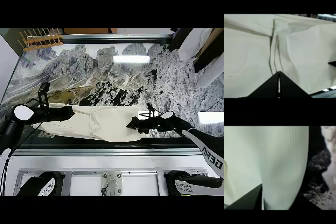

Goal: Fold the clothes and pants, and hang the long-sleeved shirts on hangers.

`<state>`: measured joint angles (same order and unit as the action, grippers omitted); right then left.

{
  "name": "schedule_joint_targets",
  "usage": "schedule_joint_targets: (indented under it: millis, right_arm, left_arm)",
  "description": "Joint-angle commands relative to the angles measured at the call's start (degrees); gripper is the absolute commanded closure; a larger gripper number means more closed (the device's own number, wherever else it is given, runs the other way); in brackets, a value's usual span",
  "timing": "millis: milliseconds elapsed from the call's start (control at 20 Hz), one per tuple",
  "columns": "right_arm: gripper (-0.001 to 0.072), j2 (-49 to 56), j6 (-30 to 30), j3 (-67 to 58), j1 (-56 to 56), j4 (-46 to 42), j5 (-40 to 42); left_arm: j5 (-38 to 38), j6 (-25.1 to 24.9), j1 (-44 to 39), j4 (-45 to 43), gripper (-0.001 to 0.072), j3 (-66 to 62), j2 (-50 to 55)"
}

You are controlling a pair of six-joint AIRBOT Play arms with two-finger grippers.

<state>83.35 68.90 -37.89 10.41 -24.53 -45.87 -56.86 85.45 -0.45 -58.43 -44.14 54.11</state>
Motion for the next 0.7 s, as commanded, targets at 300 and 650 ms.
schedule_joint_targets:
  millis: [300, 650]
  right_arm:
    - [0.0699, -4.0, 4.0, -5.09, -11.65, -17.2, -10.84]
    - [0.07, -12.26, 13.29, -22.73, -28.57, -49.27, -34.01]
  left_arm:
    - [7.39, 2.49, -16.22, 0.11, 0.0688, -0.7, 8.09]
    - [8.9, 2.47, -32.09, 0.13, 0.0687, -19.82, 33.83]
